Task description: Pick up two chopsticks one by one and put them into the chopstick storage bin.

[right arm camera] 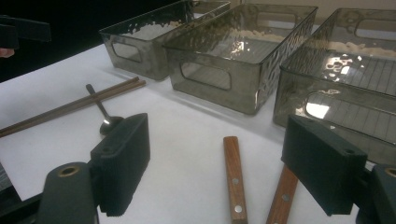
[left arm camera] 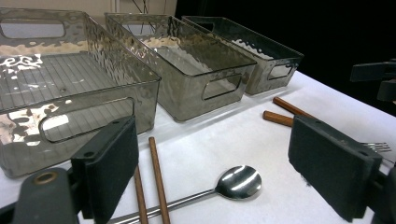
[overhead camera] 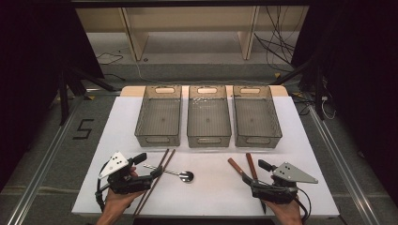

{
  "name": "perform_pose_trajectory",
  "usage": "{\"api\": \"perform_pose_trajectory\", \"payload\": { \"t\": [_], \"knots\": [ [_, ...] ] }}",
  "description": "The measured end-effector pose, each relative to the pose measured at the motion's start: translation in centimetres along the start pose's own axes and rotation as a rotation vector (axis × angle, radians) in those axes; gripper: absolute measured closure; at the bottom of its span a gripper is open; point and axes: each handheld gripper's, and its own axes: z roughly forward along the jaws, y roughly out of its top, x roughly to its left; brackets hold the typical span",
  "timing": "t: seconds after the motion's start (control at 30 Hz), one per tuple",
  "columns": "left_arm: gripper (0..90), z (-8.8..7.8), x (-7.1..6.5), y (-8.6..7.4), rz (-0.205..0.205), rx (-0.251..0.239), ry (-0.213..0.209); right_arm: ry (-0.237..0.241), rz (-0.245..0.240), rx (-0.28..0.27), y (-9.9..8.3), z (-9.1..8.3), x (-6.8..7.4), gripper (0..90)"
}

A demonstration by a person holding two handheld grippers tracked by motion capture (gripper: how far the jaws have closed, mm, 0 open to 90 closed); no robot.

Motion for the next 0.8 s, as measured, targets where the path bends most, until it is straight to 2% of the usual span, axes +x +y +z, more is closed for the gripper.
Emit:
{"api": "perform_pose_trajectory", "payload": {
  "t": [0.5, 0.6, 0.67, 0.73, 0.8],
  "knots": [
    [15.6, 0.1, 0.3, 0.6, -0.013, 0.035, 0.028, -0.011, 0.004, 0.006, 0.1, 0.0, -0.1, 24.5],
    [15.6, 0.3, 0.4, 0.8, -0.021, 0.062, 0.042, -0.01, 0.004, 0.007, 0.1, 0.0, -0.1, 24.5],
    [15.6, 0.4, 0.6, 1.2, -0.029, 0.109, 0.055, -0.01, 0.002, 0.006, 0.1, 0.0, -0.1, 24.5],
    [15.7, 0.5, 0.7, 1.4, -0.028, 0.134, 0.056, -0.01, 0.003, 0.005, 0.1, 0.0, -0.1, 24.5],
    [16.0, 0.7, 0.8, 1.7, -0.017, 0.181, 0.076, -0.01, 0.004, 0.007, 0.0, 0.0, -0.1, 24.6]
  ]
}}
